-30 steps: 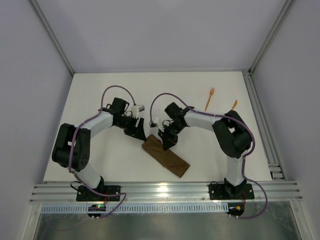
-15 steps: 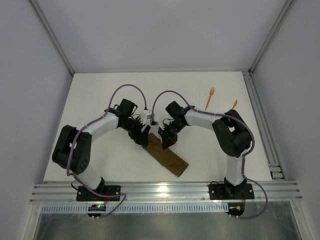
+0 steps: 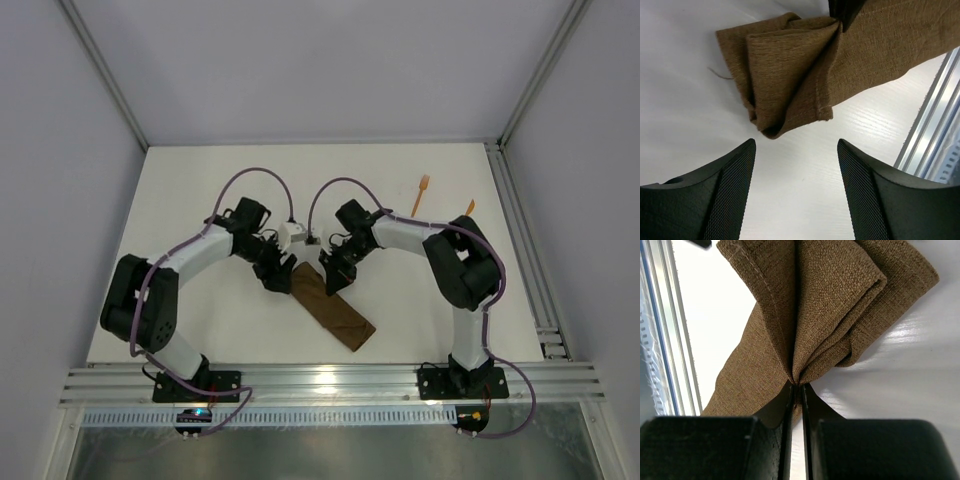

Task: Fold the napkin into a case and place the utensils inside
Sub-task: Stuff the top corner of the smaller-rectangle-folded napkin into the folded napkin.

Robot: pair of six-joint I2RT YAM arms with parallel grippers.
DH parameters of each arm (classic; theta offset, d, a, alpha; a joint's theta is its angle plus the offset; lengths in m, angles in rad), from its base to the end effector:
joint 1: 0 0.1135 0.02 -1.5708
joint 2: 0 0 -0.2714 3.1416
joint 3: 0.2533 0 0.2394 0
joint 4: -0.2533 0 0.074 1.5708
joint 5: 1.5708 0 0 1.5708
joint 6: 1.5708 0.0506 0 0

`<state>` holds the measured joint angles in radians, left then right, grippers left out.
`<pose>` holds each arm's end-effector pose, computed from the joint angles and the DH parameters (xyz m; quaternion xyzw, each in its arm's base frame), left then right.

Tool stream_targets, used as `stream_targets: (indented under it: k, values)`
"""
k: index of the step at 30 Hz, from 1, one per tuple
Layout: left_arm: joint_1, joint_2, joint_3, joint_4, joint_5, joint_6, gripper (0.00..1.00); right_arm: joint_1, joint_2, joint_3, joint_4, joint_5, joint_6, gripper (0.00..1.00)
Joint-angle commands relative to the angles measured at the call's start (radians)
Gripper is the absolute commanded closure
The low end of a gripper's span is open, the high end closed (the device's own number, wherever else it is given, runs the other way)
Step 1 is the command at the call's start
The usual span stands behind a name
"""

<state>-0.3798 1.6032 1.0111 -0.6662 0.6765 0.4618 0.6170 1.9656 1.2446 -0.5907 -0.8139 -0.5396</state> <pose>0.2571 -0.1367 0.1972 0.4278 0.8295 -0.3215 0.1601 0.2772 0.2417 0.1510 -0.5406 0.7346 0.3968 0.1034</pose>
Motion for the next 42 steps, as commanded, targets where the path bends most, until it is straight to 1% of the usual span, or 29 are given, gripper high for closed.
stream_targets:
  k: [1,3,4,5,7,12,16,19,22,26,28,29,30,31,33,34,36,37,38,40,41,42]
  values:
    - [-0.066,-0.025,-0.04,0.029,-0.092,0.075,0.3,-0.003,0.009,0.041,0.029,-0.033,0.01,0.89]
    - [-0.068,-0.009,-0.039,0.094,-0.152,0.02,0.3,-0.005,0.009,0.039,0.032,-0.039,0.01,0.89]
    - [-0.07,0.001,-0.028,0.143,-0.164,-0.027,0.3,-0.003,0.009,0.039,0.034,-0.039,0.01,0.89]
    - [-0.068,0.023,-0.017,0.157,-0.173,-0.044,0.3,-0.005,0.01,0.039,0.034,-0.037,0.01,0.89]
    - [-0.067,0.038,0.006,0.186,-0.147,-0.075,0.31,-0.003,0.01,0.039,0.029,-0.033,0.007,0.89]
    - [-0.067,0.04,0.015,0.189,-0.04,-0.117,0.34,-0.003,-0.002,0.033,0.031,-0.037,-0.013,0.88]
    - [-0.062,0.057,0.026,0.201,-0.045,-0.137,0.35,-0.002,-0.005,0.03,0.037,-0.039,-0.022,0.87]
    - [-0.03,0.067,0.038,0.232,-0.005,-0.176,0.35,-0.003,-0.007,0.021,0.045,-0.044,-0.023,0.87]
    - [-0.013,0.093,0.052,0.254,0.002,-0.213,0.38,-0.005,-0.008,0.015,0.064,-0.051,-0.014,0.87]
    - [-0.013,0.136,0.086,0.244,-0.025,-0.232,0.47,-0.003,-0.01,0.007,0.08,-0.06,-0.008,0.87]
    - [-0.014,0.152,0.095,0.237,-0.015,-0.241,0.49,-0.003,-0.011,0.006,0.091,-0.059,-0.005,0.87]
    - [-0.014,0.153,0.096,0.234,-0.008,-0.239,0.55,-0.003,-0.011,0.007,0.091,-0.057,-0.003,0.86]
    - [-0.019,0.153,0.095,0.229,-0.002,-0.236,0.58,-0.003,-0.013,0.007,0.094,-0.051,0.0,0.85]
    - [-0.021,0.15,0.092,0.212,0.006,-0.226,0.66,-0.003,-0.017,0.003,0.1,-0.045,0.012,0.79]
    - [-0.021,0.141,0.074,0.191,0.027,-0.207,0.72,-0.003,-0.03,-0.004,0.123,-0.028,0.029,0.7]
    - [-0.021,0.126,0.064,0.174,0.031,-0.184,0.78,-0.005,-0.051,-0.016,0.138,-0.021,0.052,0.57]
    - [-0.021,0.106,0.037,0.166,0.034,-0.167,0.83,-0.003,-0.082,-0.039,0.19,0.005,0.075,0.52]
    - [-0.021,0.095,0.027,0.163,0.034,-0.157,0.89,-0.002,-0.099,-0.063,0.213,0.018,0.09,0.48]
    - [-0.021,0.077,0.023,0.163,0.031,-0.155,0.91,-0.003,-0.14,-0.079,0.267,0.036,0.134,0.41]
    - [-0.021,0.063,0.011,0.163,0.029,-0.152,0.92,-0.005,-0.187,-0.132,0.319,0.082,0.174,0.4]
    - [-0.021,0.054,0.007,0.162,0.032,-0.149,0.92,-0.005,-0.217,-0.158,0.356,0.103,0.199,0.37]
    - [-0.021,0.051,0.007,0.16,0.034,-0.147,0.92,-0.006,-0.279,-0.186,0.435,0.126,0.251,0.36]
